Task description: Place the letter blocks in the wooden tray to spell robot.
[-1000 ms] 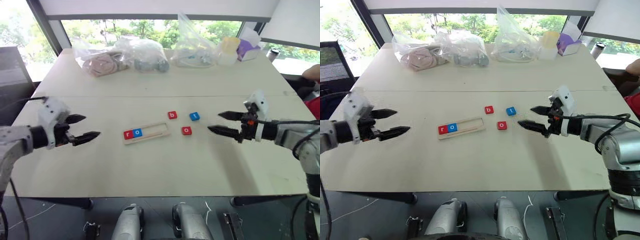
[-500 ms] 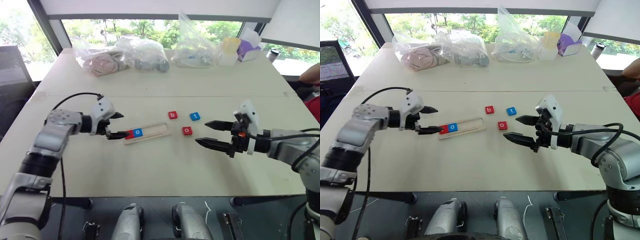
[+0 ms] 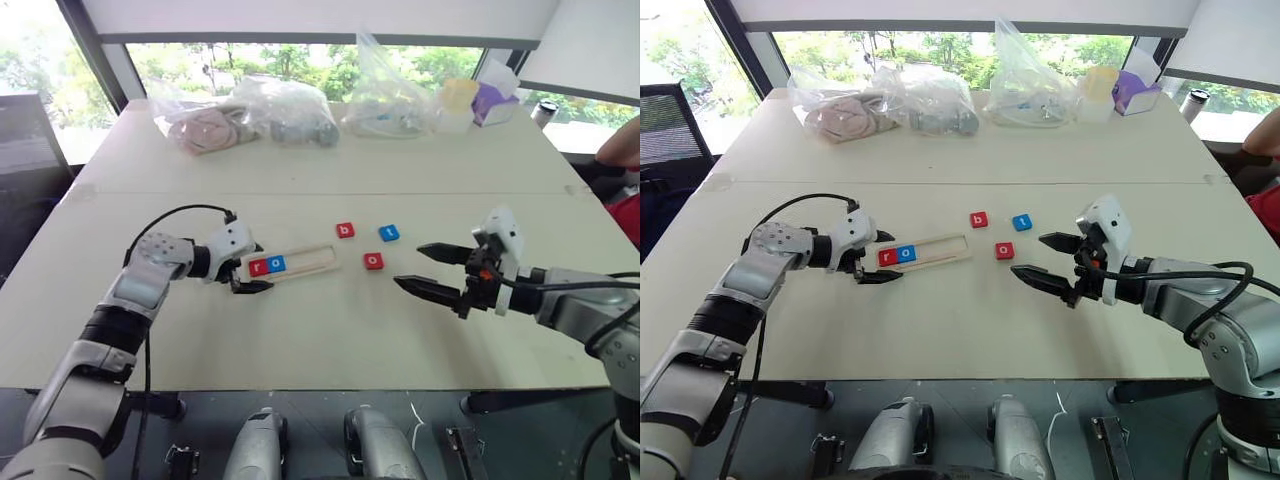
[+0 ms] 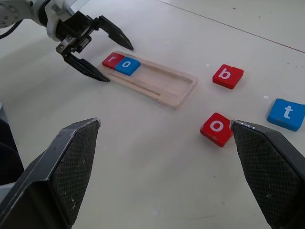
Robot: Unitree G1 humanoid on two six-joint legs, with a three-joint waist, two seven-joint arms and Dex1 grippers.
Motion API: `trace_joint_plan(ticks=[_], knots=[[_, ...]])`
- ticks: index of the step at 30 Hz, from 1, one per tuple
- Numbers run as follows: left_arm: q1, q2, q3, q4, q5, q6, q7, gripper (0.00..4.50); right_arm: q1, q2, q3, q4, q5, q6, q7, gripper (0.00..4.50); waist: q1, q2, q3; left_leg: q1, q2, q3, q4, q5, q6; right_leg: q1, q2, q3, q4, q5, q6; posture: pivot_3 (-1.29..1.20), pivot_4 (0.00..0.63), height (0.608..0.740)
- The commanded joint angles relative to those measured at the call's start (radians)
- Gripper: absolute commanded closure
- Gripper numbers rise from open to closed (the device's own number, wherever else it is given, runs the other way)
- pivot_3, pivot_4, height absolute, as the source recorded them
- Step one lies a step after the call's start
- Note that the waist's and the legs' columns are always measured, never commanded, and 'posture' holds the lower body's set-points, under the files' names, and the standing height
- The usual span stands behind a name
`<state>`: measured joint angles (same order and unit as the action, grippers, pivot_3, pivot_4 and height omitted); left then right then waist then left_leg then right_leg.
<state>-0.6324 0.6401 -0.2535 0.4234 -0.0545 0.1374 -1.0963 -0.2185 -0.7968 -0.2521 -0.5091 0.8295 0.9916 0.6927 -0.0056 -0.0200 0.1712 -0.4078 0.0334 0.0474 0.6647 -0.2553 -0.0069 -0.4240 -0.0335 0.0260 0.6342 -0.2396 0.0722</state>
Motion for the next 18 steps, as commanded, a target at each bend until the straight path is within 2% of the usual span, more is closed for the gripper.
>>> trace_joint_plan(ticks=[1,3,4,6,8,13,15,18], knots=[[0.029,0.000,-0.033,0.052,0.061,0.005,0.011,0.08,-0.006,-0.001,-0.021,-0.029,0.010,-0.026,-0.007,0.00,-0.001,0.001,-0.002,0.001,0.000,0.000,0.001,0.000,0.000,0.001,0.000,0.000,0.000,0.000,0.000,0.00,0.150,0.740],[0.036,0.002,-0.034,0.055,0.053,0.023,-0.012,0.08,-0.009,-0.003,-0.020,-0.022,0.007,-0.032,-0.008,0.00,-0.005,0.001,-0.004,0.001,0.000,-0.001,0.001,0.000,0.000,0.001,-0.001,0.001,0.000,0.001,-0.001,0.00,0.150,0.740],[0.038,0.005,-0.035,0.058,0.051,0.031,-0.021,0.60,-0.012,-0.005,-0.019,-0.016,0.004,-0.035,-0.008,0.00,-0.005,0.002,-0.005,0.001,0.000,-0.001,0.001,0.000,0.000,0.001,-0.001,0.001,0.000,0.001,-0.001,0.00,0.150,0.740],[0.039,0.010,-0.033,0.070,0.057,0.034,-0.022,1.26,-0.018,-0.008,-0.017,-0.006,-0.001,-0.041,-0.007,0.00,-0.005,0.003,-0.006,0.002,0.000,-0.001,0.001,0.000,0.000,0.001,-0.001,0.001,0.000,0.001,-0.001,0.00,0.150,0.740],[0.032,0.009,-0.026,0.089,0.062,0.029,-0.013,1.56,-0.021,-0.009,-0.016,-0.001,-0.004,-0.045,-0.007,0.00,-0.005,0.005,-0.008,0.002,0.001,-0.001,0.001,0.000,0.000,0.001,0.000,0.001,0.000,0.001,-0.001,0.00,0.150,0.740],[-0.036,-0.007,-0.014,0.186,0.061,-0.078,-0.030,1.56,-0.024,-0.010,-0.013,0.010,-0.011,-0.056,-0.009,0.00,-0.004,0.007,-0.010,0.004,0.001,-0.001,0.001,0.000,0.000,0.002,0.000,0.001,0.001,0.002,-0.002,0.00,0.150,0.740],[-0.095,-0.019,-0.029,0.247,0.060,-0.184,-0.098,1.56,-0.024,-0.007,-0.009,0.017,-0.017,-0.062,-0.009,0.00,-0.004,0.007,-0.010,0.003,0.001,-0.001,0.001,0.002,0.003,0.002,0.001,0.001,0.001,0.003,-0.004,0.00,0.150,0.740],[-0.182,-0.036,-0.088,0.372,0.135,-0.370,-0.138,1.56,-0.021,-0.005,-0.007,0.021,-0.023,-0.066,-0.010,0.00,-0.003,0.006,-0.010,0.001,0.000,-0.001,0.001,0.003,0.005,-0.001,0.001,0.000,0.000,0.004,-0.006,0.00,0.150,0.740]])
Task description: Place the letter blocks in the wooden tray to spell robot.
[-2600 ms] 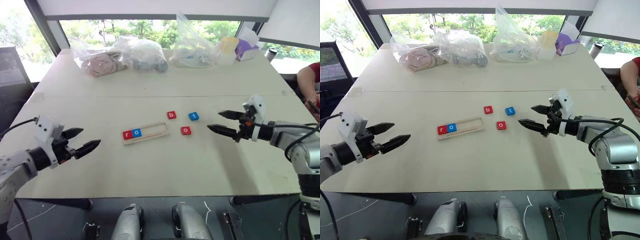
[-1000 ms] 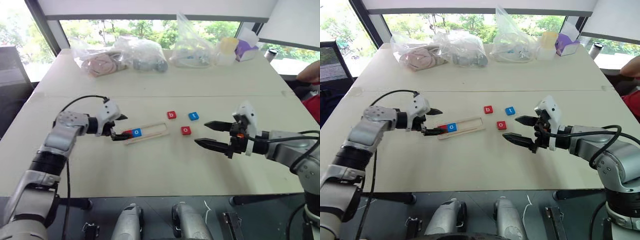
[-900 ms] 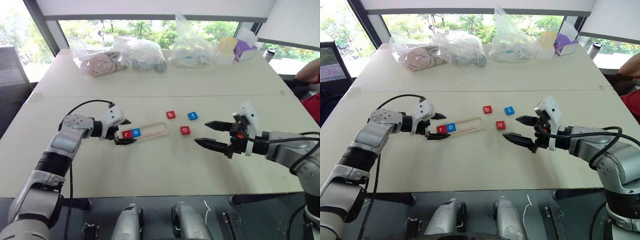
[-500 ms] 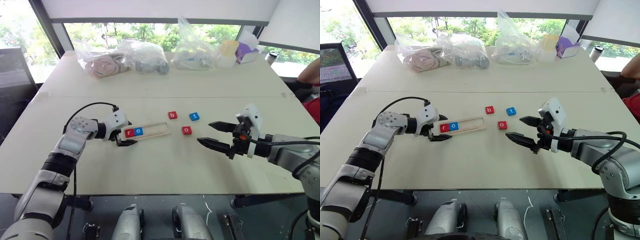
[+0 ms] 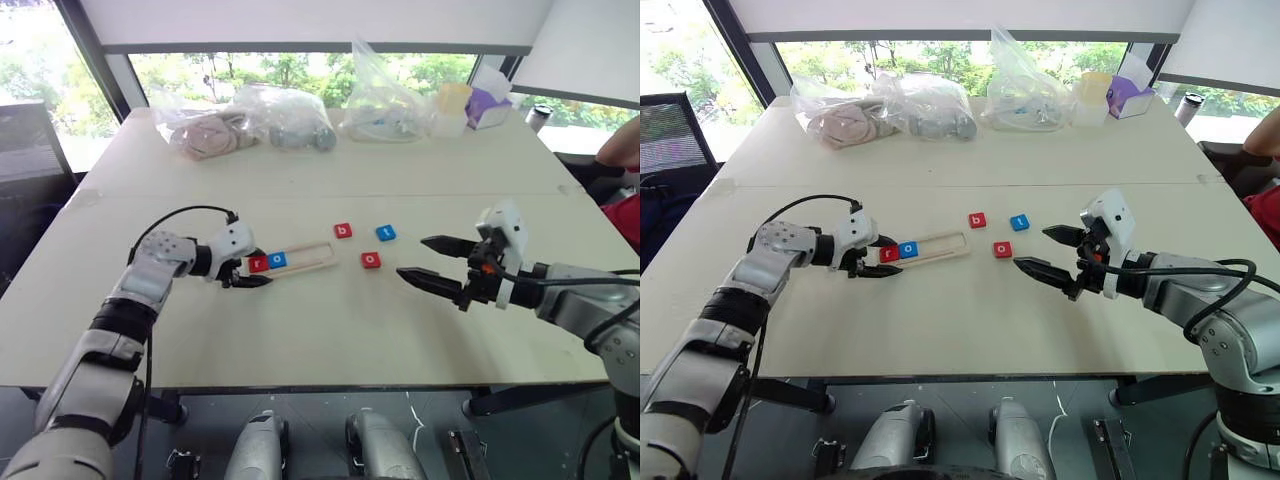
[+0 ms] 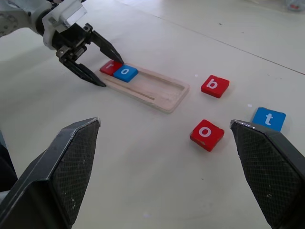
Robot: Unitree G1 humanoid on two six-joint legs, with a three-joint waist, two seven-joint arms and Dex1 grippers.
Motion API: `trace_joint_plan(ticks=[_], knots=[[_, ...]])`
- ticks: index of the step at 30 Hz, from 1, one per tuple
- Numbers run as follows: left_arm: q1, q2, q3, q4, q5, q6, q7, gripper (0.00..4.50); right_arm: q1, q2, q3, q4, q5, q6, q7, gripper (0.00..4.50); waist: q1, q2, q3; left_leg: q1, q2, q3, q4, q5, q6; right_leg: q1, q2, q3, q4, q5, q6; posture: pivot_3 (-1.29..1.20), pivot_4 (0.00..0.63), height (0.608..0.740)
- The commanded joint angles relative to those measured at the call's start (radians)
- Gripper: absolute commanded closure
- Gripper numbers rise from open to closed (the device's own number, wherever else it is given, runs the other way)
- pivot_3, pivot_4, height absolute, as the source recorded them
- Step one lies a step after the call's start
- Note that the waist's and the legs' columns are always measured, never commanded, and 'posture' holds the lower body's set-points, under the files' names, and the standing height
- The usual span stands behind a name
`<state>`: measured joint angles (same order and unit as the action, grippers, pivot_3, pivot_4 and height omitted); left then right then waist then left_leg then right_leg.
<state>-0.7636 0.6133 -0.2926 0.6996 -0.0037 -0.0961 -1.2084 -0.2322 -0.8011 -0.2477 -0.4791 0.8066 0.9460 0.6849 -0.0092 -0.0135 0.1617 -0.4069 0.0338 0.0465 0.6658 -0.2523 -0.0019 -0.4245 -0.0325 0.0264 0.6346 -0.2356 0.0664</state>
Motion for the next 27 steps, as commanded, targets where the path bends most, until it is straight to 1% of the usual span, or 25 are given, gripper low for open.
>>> trace_joint_plan(ticks=[1,5,8,11,15,21,22,23,24,25,27], knots=[[-0.079,-0.018,-0.066,0.141,0.110,-0.189,-0.027,1.56,-0.007,0.000,-0.013,-0.010,0.000,-0.020,-0.005,0.00,0.001,0.000,0.000,0.000,0.000,0.000,0.000,0.000,0.000,0.000,0.000,0.000,0.000,0.000,0.000,0.00,0.150,0.740],[-0.188,-0.091,-0.094,0.314,0.162,-0.282,-0.017,1.56,0.013,0.009,-0.025,-0.034,0.010,-0.011,-0.029,0.00,0.014,0.000,0.000,-0.002,-0.001,0.002,0.000,0.000,0.000,-0.001,-0.001,0.000,-0.002,0.000,0.000,0.00,0.150,0.740],[-0.226,-0.126,-0.097,0.388,0.185,-0.326,-0.011,1.56,0.034,0.014,-0.040,-0.052,0.019,-0.005,-0.049,0.00,0.024,0.000,0.000,-0.003,-0.001,0.003,0.000,0.000,0.000,-0.001,-0.001,0.000,-0.003,0.000,0.001,0.00,0.150,0.740],[-0.234,-0.151,-0.084,0.421,0.182,-0.343,-0.032,1.56,0.053,0.015,-0.051,-0.066,0.025,-0.003,-0.064,0.00,0.024,0.000,0.000,-0.003,-0.002,0.002,0.000,0.000,0.000,0.000,-0.002,0.000,-0.003,0.000,0.001,0.00,0.150,0.740],[-0.221,-0.156,-0.088,0.434,0.191,-0.395,-0.066,1.56,0.063,0.020,-0.050,-0.072,0.029,-0.003,-0.077,0.00,0.024,0.000,0.000,-0.003,-0.002,0.002,0.000,0.000,0.000,0.000,-0.002,0.000,-0.003,0.000,0.001,0.00,0.150,0.740],[-0.223,-0.152,-0.094,0.457,0.203,-0.382,-0.119,1.56,0.052,0.032,-0.032,-0.069,0.026,0.001,-0.093,0.00,0.022,0.000,0.000,-0.003,-0.002,0.002,0.000,-0.001,0.002,0.000,-0.002,0.000,-0.004,-0.001,0.002,0.00,0.150,0.740],[-0.226,-0.152,-0.094,0.461,0.204,-0.367,-0.132,0.86,0.050,0.034,-0.030,-0.069,0.025,0.002,-0.095,0.00,0.022,0.000,0.000,-0.003,-0.002,0.002,0.000,-0.001,0.002,0.000,-0.002,0.000,-0.004,-0.001,0.002,0.00,0.150,0.740],[-0.228,-0.151,-0.095,0.466,0.205,-0.354,-0.144,0.62,0.049,0.036,-0.026,-0.068,0.024,0.002,-0.097,0.00,0.021,0.000,0.000,-0.003,-0.002,0.002,0.000,-0.001,0.002,0.000,-0.002,0.000,-0.004,-0.001,0.002,0.00,0.150,0.740],[-0.229,-0.151,-0.094,0.468,0.205,-0.345,-0.146,0.16,0.047,0.038,-0.023,-0.068,0.023,0.003,-0.098,0.00,0.020,0.000,0.000,-0.003,-0.002,0.002,0.000,-0.001,0.002,0.000,-0.002,0.000,-0.004,-0.001,0.002,0.00,0.150,0.740],[-0.229,-0.152,-0.088,0.469,0.203,-0.346,-0.135,0.03,0.046,0.039,-0.021,-0.068,0.022,0.003,-0.100,0.00,0.019,0.000,0.000,-0.003,-0.002,0.002,0.000,-0.001,0.002,0.000,-0.002,0.000,-0.004,-0.001,0.002,0.00,0.150,0.740],[-0.232,-0.156,-0.077,0.470,0.199,-0.339,-0.106,0.03,0.044,0.038,-0.017,-0.064,0.022,0.003,-0.101,0.00,0.019,0.000,0.000,-0.003,-0.002,0.002,0.000,-0.002,0.003,0.000,-0.002,0.000,-0.004,-0.001,0.002,0.00,0.150,0.740]])
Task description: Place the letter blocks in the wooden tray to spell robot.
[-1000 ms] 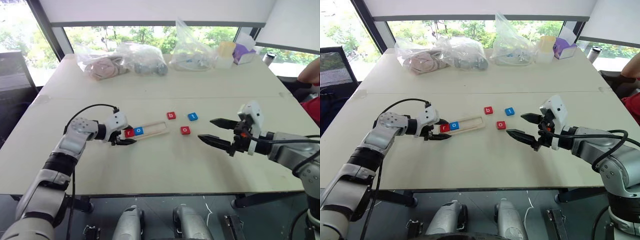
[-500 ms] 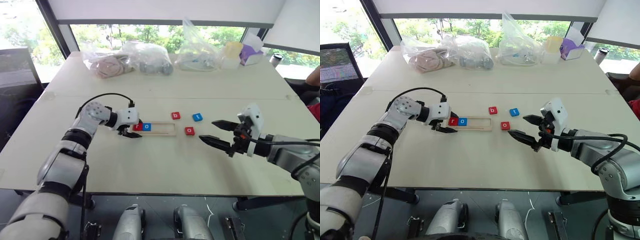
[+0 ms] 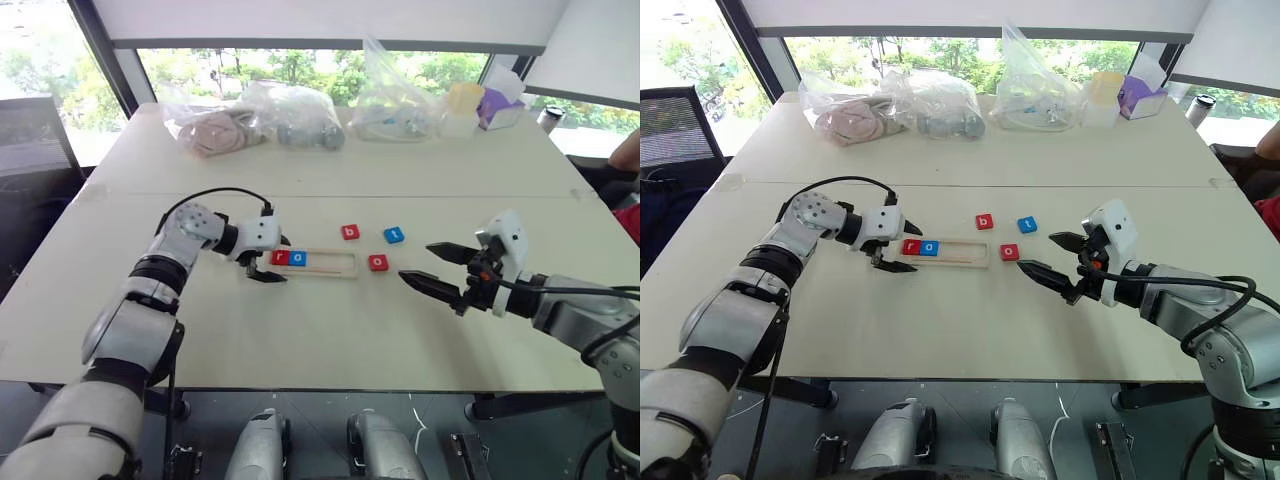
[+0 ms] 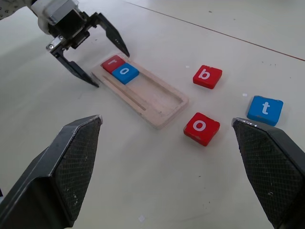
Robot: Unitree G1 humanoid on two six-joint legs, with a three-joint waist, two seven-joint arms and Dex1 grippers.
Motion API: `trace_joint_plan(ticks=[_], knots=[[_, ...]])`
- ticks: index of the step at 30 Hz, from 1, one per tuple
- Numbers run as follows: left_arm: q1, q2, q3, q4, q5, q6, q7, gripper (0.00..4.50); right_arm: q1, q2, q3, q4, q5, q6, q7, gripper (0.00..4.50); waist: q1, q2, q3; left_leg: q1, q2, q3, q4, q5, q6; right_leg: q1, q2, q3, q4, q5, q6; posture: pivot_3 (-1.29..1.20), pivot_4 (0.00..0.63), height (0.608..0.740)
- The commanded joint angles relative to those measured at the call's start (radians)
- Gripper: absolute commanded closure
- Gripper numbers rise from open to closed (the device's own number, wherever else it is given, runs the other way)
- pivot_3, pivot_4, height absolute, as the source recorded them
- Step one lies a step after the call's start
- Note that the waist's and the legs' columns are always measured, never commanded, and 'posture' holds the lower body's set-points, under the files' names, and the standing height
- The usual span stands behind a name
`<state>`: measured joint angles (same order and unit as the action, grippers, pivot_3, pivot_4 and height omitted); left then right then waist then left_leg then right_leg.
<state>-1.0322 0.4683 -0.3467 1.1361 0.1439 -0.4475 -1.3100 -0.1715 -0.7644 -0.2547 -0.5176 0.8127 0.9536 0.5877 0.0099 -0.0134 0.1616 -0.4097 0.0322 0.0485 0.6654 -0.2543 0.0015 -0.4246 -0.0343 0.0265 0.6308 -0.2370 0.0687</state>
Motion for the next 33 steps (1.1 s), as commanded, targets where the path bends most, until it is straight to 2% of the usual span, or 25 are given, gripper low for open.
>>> trace_joint_plan(ticks=[1,5,9,11,13,17,21,26,33], knots=[[0.033,-0.008,-0.016,0.032,0.049,0.017,0.012,0.03,-0.020,0.003,-0.004,-0.020,0.009,-0.003,-0.011,0.00,0.000,0.000,0.000,0.000,0.000,0.000,0.000,0.000,0.000,0.000,0.000,0.000,0.000,0.000,0.000,0.00,0.150,0.740],[0.020,0.014,0.028,0.020,0.014,0.065,0.002,0.03,-0.052,0.017,0.018,0.012,-0.013,0.011,-0.055,0.00,-0.001,0.000,0.000,0.000,0.000,0.000,0.000,0.000,0.000,0.000,0.001,0.000,0.001,0.000,0.000,0.00,0.150,0.740],[0.011,0.131,0.144,-0.102,-0.106,0.278,-0.120,0.03,-0.246,0.137,0.119,0.088,-0.044,0.084,-0.195,0.00,-0.029,-0.006,0.004,-0.001,0.002,0.000,0.000,0.000,0.000,-0.004,0.003,0.001,0.001,0.001,-0.002,0.00,0.150,0.740],[0.070,0.221,0.200,-0.267,-0.176,0.447,-0.184,0.03,-0.353,0.256,0.184,0.171,-0.082,0.122,-0.290,0.00,-0.056,-0.010,0.006,-0.002,0.004,0.000,-0.001,0.000,0.000,-0.006,0.006,0.001,0.002,0.002,-0.003,0.00,0.150,0.740],[0.166,0.283,0.274,-0.501,-0.271,0.656,-0.179,0.03,-0.417,0.347,0.240,0.273,-0.160,0.113,-0.356,0.00,-0.067,-0.010,0.006,-0.003,0.011,0.001,-0.003,0.000,0.000,-0.010,0.008,0.002,0.004,0.003,-0.003,0.00,0.150,0.740],[0.355,0.313,0.469,-0.943,-0.450,1.053,0.020,0.03,-0.491,0.440,0.321,0.482,-0.303,0.023,-0.393,0.00,-0.048,-0.009,0.006,-0.008,0.009,-0.002,-0.004,0.000,0.001,-0.018,0.008,-0.001,0.018,-0.003,0.001,0.00,0.150,0.740],[0.523,0.303,0.624,-1.260,-0.571,1.300,0.195,0.03,-0.550,0.502,0.359,0.642,-0.391,-0.059,-0.385,0.00,-0.048,-0.009,0.007,-0.016,0.009,-0.001,-0.002,0.000,0.001,-0.024,0.006,-0.002,0.018,-0.003,0.002,0.00,0.150,0.740],[0.623,0.272,0.727,-1.443,-0.675,1.448,0.347,0.03,-0.617,0.562,0.379,0.796,-0.481,-0.139,-0.373,0.00,-0.054,-0.009,0.007,-0.014,0.008,-0.001,0.000,0.000,0.000,-0.021,0.005,-0.001,0.017,-0.002,0.004,0.00,0.150,0.740],[0.689,0.270,0.731,-1.504,-0.720,1.439,0.444,0.03,-0.713,0.668,0.364,1.014,-0.563,-0.187,-0.412,0.00,-0.055,-0.009,0.007,-0.006,0.009,0.000,-0.001,0.001,-0.001,-0.017,0.007,-0.001,0.018,-0.001,0.001,0.00,0.150,0.740]])
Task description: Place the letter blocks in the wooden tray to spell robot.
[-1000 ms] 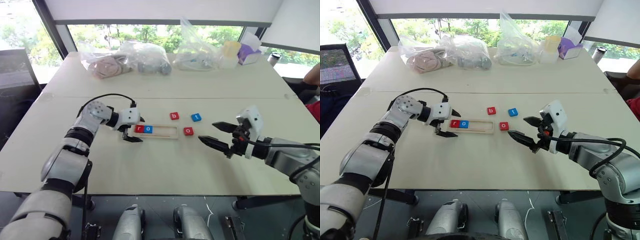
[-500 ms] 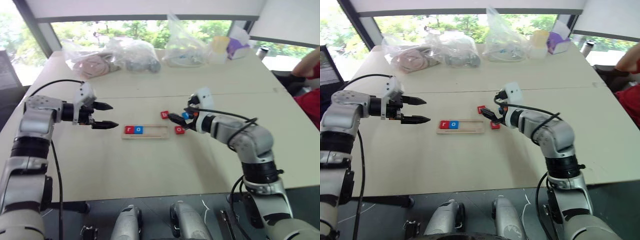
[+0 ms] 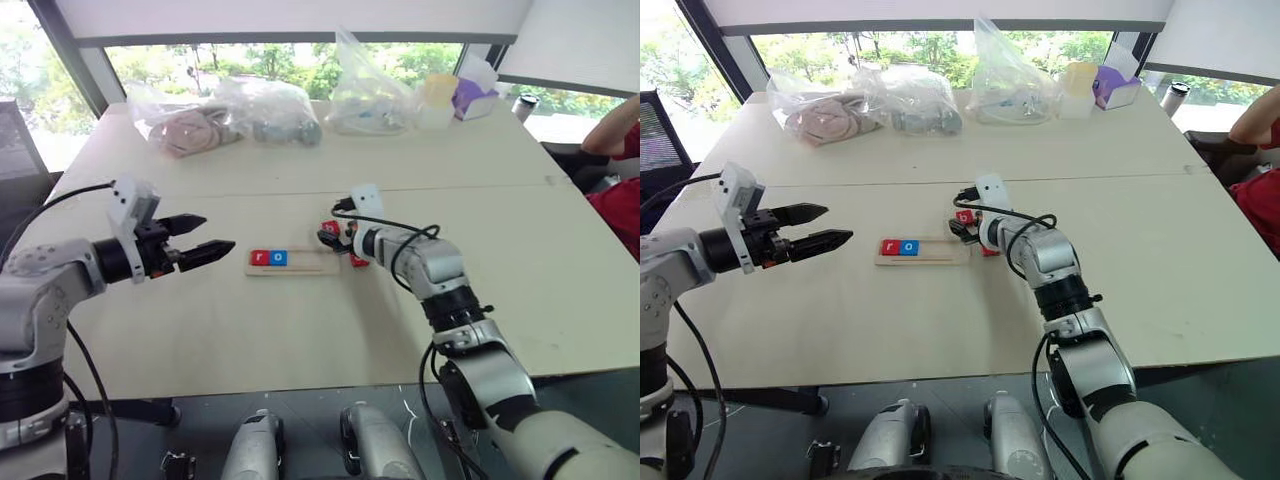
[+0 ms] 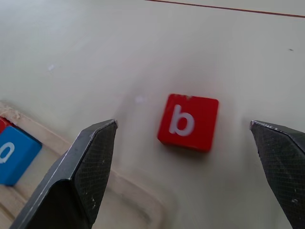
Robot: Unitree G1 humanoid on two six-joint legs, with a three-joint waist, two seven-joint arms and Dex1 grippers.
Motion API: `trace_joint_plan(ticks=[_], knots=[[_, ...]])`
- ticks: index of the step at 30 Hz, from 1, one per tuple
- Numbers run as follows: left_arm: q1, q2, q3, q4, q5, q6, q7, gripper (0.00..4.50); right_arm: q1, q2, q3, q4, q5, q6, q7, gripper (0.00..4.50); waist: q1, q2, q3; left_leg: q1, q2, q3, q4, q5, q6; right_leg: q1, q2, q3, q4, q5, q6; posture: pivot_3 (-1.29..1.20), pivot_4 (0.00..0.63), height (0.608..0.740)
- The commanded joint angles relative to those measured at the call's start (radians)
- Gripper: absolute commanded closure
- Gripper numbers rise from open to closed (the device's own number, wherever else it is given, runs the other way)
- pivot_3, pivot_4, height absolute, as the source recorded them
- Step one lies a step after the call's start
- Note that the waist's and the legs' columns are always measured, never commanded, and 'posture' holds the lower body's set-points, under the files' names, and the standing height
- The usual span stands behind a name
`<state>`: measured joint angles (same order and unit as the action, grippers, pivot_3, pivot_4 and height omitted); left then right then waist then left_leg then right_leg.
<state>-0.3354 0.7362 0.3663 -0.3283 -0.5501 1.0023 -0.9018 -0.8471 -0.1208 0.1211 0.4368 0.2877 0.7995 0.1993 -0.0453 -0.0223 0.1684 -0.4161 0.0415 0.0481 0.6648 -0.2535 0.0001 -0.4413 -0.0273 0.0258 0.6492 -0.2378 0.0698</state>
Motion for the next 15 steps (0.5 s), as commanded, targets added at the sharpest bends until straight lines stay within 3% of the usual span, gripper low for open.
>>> trace_joint_plan(ticks=[1,5,9,12,15], knots=[[-0.008,-0.002,0.022,-0.044,-0.034,-0.012,0.050,0.03,-0.047,0.033,-0.011,0.102,-0.058,-0.049,-0.039,0.00,0.001,0.000,0.000,0.000,0.000,0.000,0.000,0.000,0.000,0.000,0.000,0.000,0.000,0.000,0.000,0.00,0.150,0.740],[0.004,0.002,0.013,-0.057,-0.053,-0.027,0.085,0.00,-0.064,0.050,-0.004,0.194,-0.120,-0.105,-0.065,1.29,0.000,0.000,0.000,0.001,0.000,0.001,0.000,0.000,0.000,0.001,-0.001,0.000,-0.001,0.000,0.000,0.00,0.150,0.740],[-0.004,0.004,-0.014,-0.042,-0.053,-0.055,0.101,0.00,-0.061,0.045,-0.017,0.221,-0.158,-0.136,-0.076,3.32,0.000,0.000,0.000,0.003,0.000,0.001,0.000,0.000,-0.001,0.003,-0.002,0.000,-0.001,-0.001,-0.003,0.00,0.150,0.740],[-0.027,0.002,-0.044,-0.028,-0.058,-0.076,0.106,0.00,-0.058,0.020,-0.043,0.163,-0.171,-0.153,-0.088,3.32,0.002,0.000,0.000,0.006,0.000,0.001,-0.001,0.000,-0.001,0.006,-0.002,0.000,-0.002,-0.001,-0.004,0.00,0.150,0.740],[-0.061,0.002,-0.086,-0.020,-0.069,-0.087,0.095,0.00,-0.026,-0.046,-0.110,-0.105,-0.150,-0.080,-0.101,3.32,0.010,0.001,0.001,0.005,-0.001,0.001,-0.001,0.000,-0.001,0.006,-0.004,0.000,-0.002,-0.002,-0.005,0.00,0.150,0.740]])
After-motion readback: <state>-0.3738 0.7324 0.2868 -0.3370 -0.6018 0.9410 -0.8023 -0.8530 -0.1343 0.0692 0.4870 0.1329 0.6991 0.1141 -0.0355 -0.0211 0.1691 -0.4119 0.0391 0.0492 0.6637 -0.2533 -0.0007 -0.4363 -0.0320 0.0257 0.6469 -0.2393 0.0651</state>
